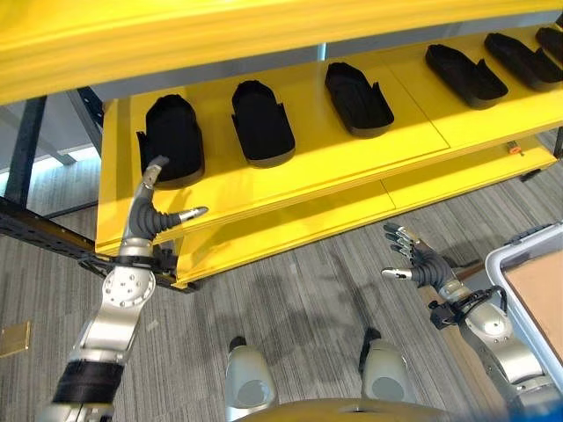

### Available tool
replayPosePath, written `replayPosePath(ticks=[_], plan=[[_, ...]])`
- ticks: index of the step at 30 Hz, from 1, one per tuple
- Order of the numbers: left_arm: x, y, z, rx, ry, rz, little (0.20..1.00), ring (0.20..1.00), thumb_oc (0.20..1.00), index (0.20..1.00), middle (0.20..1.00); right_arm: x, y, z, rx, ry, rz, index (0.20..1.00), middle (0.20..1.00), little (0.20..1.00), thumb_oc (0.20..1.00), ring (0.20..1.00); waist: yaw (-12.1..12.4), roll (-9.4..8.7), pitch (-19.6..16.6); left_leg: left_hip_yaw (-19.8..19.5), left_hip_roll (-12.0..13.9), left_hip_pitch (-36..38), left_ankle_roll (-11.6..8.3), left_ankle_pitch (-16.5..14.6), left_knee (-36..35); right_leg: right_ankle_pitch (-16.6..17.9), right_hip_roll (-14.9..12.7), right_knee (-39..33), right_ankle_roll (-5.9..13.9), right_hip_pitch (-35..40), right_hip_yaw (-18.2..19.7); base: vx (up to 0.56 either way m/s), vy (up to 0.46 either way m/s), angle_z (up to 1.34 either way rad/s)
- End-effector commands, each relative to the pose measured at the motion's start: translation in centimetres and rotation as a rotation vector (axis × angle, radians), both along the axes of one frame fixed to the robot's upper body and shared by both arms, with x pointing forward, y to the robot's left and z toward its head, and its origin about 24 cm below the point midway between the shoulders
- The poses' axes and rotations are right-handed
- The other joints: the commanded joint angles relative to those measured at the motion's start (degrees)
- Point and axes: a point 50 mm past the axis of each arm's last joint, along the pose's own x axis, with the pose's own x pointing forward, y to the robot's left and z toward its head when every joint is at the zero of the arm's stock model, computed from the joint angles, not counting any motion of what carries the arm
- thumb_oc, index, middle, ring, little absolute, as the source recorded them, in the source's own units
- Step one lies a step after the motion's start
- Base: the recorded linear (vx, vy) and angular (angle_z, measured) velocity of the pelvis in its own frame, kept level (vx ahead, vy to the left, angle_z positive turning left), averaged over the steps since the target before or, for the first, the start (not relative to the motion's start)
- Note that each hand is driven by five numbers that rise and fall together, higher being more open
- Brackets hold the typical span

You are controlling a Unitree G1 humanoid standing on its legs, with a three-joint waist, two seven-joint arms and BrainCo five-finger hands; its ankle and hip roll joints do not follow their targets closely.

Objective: Move parts from the plastic box to the shelf.

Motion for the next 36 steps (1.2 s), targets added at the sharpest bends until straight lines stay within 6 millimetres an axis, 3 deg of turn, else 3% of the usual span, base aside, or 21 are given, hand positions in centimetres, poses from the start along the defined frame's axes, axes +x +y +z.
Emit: replayPosePath(ticks=[1, 2, 3, 5, 7, 9, 10, 11, 12, 13, 14, 15, 16, 22, 25, 26, 36], plan=[[0.1, -0.8, 0.3, -0.104, -0.018, -0.141, 1.0, 1.0, 1.0, 1.0, 1.0, -0.2, -0.6, 1.6, 0.018, -0.103, -0.029, 1.0, 1.0, 1.0, 1.0, 1.0, -0.53, 0.09, -5.97, -2.12, 1.07, -1.24, 2.52, 11.52, -5.95, -1.32, -1.39, 4.95, 0.35, 1.58, 3.06, 0.06, -0.091, 0.0], [-0.6, -1.0, -0.6, -0.149, 0.027, -0.171, 1.0, 1.0, 1.0, 1.0, 1.0, -0.4, -0.6, 1.5, 0.015, -0.101, -0.027, 1.0, 1.0, 1.0, 1.0, 1.0, -0.35, 0.32, -6.52, -1.97, 1.37, 0.25, 2.46, 12.44, -7.61, -1.73, -1.02, 4.79, 0.17, 2.4, 2.61, 0.11, -0.166, 0.08], [-2.0, -1.4, -2.0, -0.287, 0.088, -0.208, 1.0, 1.0, 1.0, 1.0, 1.0, -0.8, -1.0, 1.7, 0.004, -0.105, -0.023, 1.0, 1.0, 1.0, 1.0, 1.0, 0.38, 0.95, -7.4, -2.42, 2.28, 1.71, 2.34, 15.48, -9.7, -2.87, 0.11, 4.92, -0.45, 3.33, 1.66, 0.08, -0.13, 0.05], [-2.7, -1.8, -2.8, -0.397, 0.113, -0.217, 1.0, 1.0, 1.0, 1.0, 1.0, -1.0, -1.1, 1.7, -0.011, -0.107, -0.024, 1.0, 1.0, 1.0, 1.0, 1.0, 0.77, 1.33, -7.75, -2.79, 3.01, 1.94, 2.01, 17.51, -10.93, -3.44, 0.9, 4.62, -0.9, 3.92, 0.95, 0.01, -0.136, 0.01], [-4.3, -3.2, -5.4, -0.642, 0.211, -0.269, 1.0, 1.0, 1.0, 1.0, 1.0, -1.4, -1.7, 1.3, -0.048, -0.092, -0.026, 1.0, 1.0, 1.0, 1.0, 1.0, 1.77, 2.77, -8.66, -4.65, 4.53, 1.33, 0.51, 25.39, -14.14, -4.17, 3.59, 2.14, -2.3, 5.4, -1.87, -0.05, -0.166, 0.1], [-5.1, -4.3, -6.7, -0.8, 0.265, -0.291, 1.0, 1.0, 1.0, 1.0, 1.0, -1.8, -2.0, 1.1, -0.064, -0.082, -0.038, 1.0, 1.0, 1.0, 1.0, 1.0, 1.93, 3.72, -9.36, -5.19, 5.2, 0.64, -0.56, 30.25, -16.7, -4.05, 5.01, 0.09, -3.12, 6.52, -3.99, -0.03, -0.092, 0.34], [-5.1, -4.3, -6.7, -0.8, 0.265, -0.291, 1.0, 1.0, 1.0, 1.0, 1.0, -1.8, -2.0, 1.1, -0.065, -0.082, -0.038, 1.0, 1.0, 1.0, 1.0, 1.0, 1.89, 3.76, -9.37, -5.25, 5.23, 0.63, -0.58, 30.28, -16.74, -4.03, 5.05, 0.03, -3.13, 6.57, -4.06, -0.05, -0.089, 0.53], [-5.0, -5.1, -6.8, -0.803, 0.287, -0.338, 1.0, 1.0, 1.0, 1.0, 1.0, -1.8, -2.3, 0.9, -0.084, -0.081, -0.058, 1.0, 1.0, 1.0, 1.0, 1.0, 2.36, 3.41, -9.32, -2.79, 4.91, -0.92, -0.61, 33.38, -16.93, -4.06, 4.97, -2.06, -3.96, 8.35, -6.14, -0.07, -0.105, 0.59], [-5.2, -5.2, -7.3, -0.865, 0.293, -0.332, 1.0, 1.0, 1.0, 1.0, 1.0, -1.7, -2.2, 0.8, -0.085, -0.079, -0.056, 1.0, 1.0, 1.0, 1.0, 1.0, 2.33, 3.12, -9.16, -2.35, 3.88, -1.19, 0.29, 31.88, -15.94, -3.34, 5.14, -3.54, -4.29, 8.99, -6.71, -0.13, -0.197, 1.11], [-5.6, -5.4, -7.8, -0.891, 0.303, -0.321, 1.0, 1.0, 1.0, 1.0, 1.0, -1.9, -2.2, 0.6, -0.075, -0.063, -0.051, 1.0, 1.0, 1.0, 1.0, 1.0, 2.85, 2.19, -9.37, -4.32, -0.37, -1.28, 2.26, 26.0, -12.18, -0.61, 5.2, -7.8, -4.15, 9.98, -6.73, -0.15, -0.177, 0.87], [-5.5, -5.6, -7.9, -0.898, 0.302, -0.323, 1.0, 1.0, 1.0, 1.0, 1.0, -2.0, -2.1, 0.5, -0.074, -0.06, -0.048, 1.0, 1.0, 1.0, 1.0, 1.0, 2.92, 1.52, -9.48, -4.61, -2.63, -1.23, 3.12, 22.75, -10.27, 0.46, 4.7, -9.21, -4.15, 10.36, -7.13, -0.22, -0.188, 0.63], [-5.2, -6.0, -8.1, -0.918, 0.307, -0.334, 1.0, 1.0, 1.0, 1.0, 1.0, -1.9, -1.8, 0.0, -0.032, -0.044, -0.06, 1.0, 1.0, 1.0, 1.0, 1.0, 2.69, -0.23, -10.09, -5.93, -8.81, 0.43, 5.14, 13.74, -6.15, 3.08, 3.94, -12.38, -3.84, 10.6, -7.26, -0.15, -0.052, 0.06], [-5.2, -6.2, -8.3, -0.902, 0.324, -0.344, 1.0, 1.0, 1.0, 1.0, 1.0, -2.0, -1.6, -0.3, 0.002, -0.034, -0.079, 1.0, 1.0, 1.0, 1.0, 1.0, 2.05, -0.25, -11.03, -5.05, -10.54, 2.39, 6.13, 10.56, -7.88, 4.13, 4.0, -13.28, -3.47, 10.53, -7.28, -0.1, -0.019, 0.2], [-5.4, -6.4, -8.8, -0.913, 0.341, -0.337, 1.0, 1.0, 1.0, 1.0, 1.0, -2.0, -1.4, -0.4, 0.015, -0.03, -0.084, 1.0, 1.0, 1.0, 1.0, 1.0, 1.87, -0.03, -11.55, -3.58, -10.24, 3.38, 6.62, 9.68, -9.76, 4.4, 4.02, -13.65, -3.13, 10.73, -7.29, 0.01, 0.049, 0.07], [-5.1, -6.7, -9.2, -0.879, 0.365, -0.333, 1.0, 1.0, 1.0, 1.0, 1.0, -2.2, -0.9, -1.5, 0.08, 0.013, -0.113, 1.0, 1.0, 1.0, 1.0, 1.0, 0.94, -0.14, -13.52, -2.8, -10.87, 6.15, 7.42, 9.51, -15.08, 6.47, 2.38, -14.61, -1.49, 10.67, -6.48, 0.02, 0.251, -0.01], [-4.2, -6.7, -10.1, -0.821, 0.385, -0.285, 1.0, 1.0, 1.0, 1.0, 1.0, -1.3, 0.7, -2.7, 0.129, 0.056, -0.116, 1.0, 1.0, 1.0, 1.0, 1.0, 0.79, -1.24, -15.65, -1.16, -12.98, 7.93, 8.42, 8.97, -19.41, 10.16, -0.41, -16.99, 0.86, 9.5, -5.11, -0.06, 0.236, -0.01], [-4.1, -5.9, -10.7, -0.791, 0.384, -0.216, 1.0, 1.0, 1.0, 1.0, 1.0, -1.1, 1.8, -3.3, 0.154, 0.085, -0.087, 1.0, 1.0, 1.0, 1.0, 1.0, 1.04, -2.82, -17.07, 0.2, -13.54, 8.89, 9.12, 7.88, -19.09, 11.41, -1.09, -18.24, 1.56, 9.62, -2.79, 0.0, 0.039, -0.19]])
